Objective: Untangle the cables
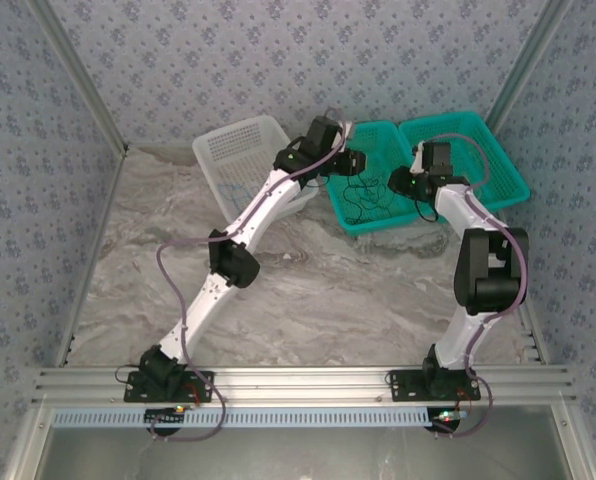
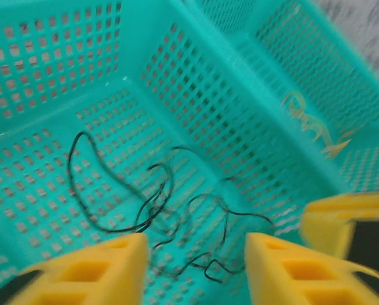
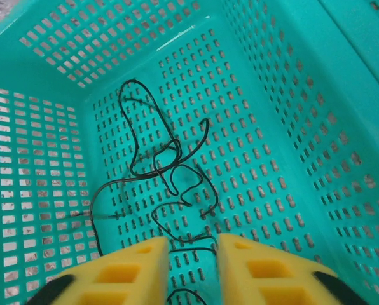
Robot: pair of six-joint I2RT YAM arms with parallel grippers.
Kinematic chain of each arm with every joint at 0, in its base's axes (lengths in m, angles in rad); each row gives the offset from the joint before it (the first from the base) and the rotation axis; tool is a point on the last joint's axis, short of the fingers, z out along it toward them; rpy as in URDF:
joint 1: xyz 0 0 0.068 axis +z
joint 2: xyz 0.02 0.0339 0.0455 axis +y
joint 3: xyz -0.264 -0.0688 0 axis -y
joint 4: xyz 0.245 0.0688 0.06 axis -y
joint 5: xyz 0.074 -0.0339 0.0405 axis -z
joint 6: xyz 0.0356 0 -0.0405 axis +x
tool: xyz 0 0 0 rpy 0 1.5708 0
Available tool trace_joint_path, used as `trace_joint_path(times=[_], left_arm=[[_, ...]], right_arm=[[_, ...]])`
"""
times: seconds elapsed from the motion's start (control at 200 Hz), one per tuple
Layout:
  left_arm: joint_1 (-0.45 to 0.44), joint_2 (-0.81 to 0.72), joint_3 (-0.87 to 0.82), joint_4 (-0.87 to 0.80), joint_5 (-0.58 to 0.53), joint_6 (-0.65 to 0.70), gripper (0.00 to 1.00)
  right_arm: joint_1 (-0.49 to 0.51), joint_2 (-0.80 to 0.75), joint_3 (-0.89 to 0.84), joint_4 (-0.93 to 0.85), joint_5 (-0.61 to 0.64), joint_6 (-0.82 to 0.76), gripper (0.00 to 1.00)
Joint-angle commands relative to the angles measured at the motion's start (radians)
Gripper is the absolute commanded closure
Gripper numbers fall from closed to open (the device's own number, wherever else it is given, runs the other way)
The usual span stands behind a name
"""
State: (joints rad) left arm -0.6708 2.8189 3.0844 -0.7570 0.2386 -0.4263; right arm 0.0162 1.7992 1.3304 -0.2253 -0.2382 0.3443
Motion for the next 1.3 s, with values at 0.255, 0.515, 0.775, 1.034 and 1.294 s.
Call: trace_joint_path(times=[0.255, 0.515, 0.775, 1.034, 1.294], left_arm=[[-0.008, -0.055, 0.097, -0.091, -0.060, 0.116, 0.01], [0.017, -0.274, -0.131, -0.072, -0.035, 0.163, 0.01], [0.017, -0.654, -0.836, 0.268, -0.003, 0.145, 0.01], [0.022, -0.814, -1.092, 0.307, -0.244, 0.150, 0.01], [0.039, -1.047, -1.562, 0.728, -0.369, 0.059, 0.01]], right_arm=[[0.020, -0.091, -0.013, -0.026, 0.074, 0.006, 0.44], [0.022, -0.236, -0.082, -0.045, 0.138, -0.027, 0.22], [0.021, -0.345, -0.190, -0.013, 0.173, -0.035, 0.00], [0.021, -0.426, -0.303, 0.065, 0.191, 0.030, 0.00], [0.013, -0.596, -0.493, 0.184, 0.299, 0.005, 0.00]])
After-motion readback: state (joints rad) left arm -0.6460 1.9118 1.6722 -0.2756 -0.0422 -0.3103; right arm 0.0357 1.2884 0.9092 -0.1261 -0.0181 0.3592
